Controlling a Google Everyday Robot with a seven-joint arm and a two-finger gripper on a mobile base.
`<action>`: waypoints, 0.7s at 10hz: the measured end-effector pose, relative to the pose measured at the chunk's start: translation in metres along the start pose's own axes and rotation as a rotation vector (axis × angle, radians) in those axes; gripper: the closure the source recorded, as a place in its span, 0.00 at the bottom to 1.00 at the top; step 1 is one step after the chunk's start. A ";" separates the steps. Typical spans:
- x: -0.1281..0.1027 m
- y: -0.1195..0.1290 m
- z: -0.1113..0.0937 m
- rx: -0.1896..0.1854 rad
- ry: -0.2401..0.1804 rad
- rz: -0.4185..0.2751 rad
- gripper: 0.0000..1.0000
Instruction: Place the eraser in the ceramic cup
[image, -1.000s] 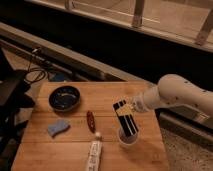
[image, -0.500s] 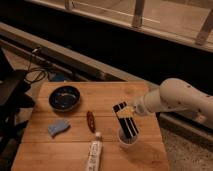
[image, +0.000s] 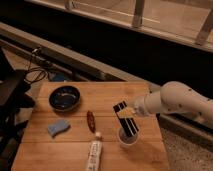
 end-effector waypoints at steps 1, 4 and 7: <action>0.000 -0.003 0.001 -0.004 -0.021 -0.006 1.00; -0.003 -0.006 0.010 -0.030 -0.077 -0.021 0.81; 0.002 -0.005 0.020 -0.065 -0.125 -0.024 0.50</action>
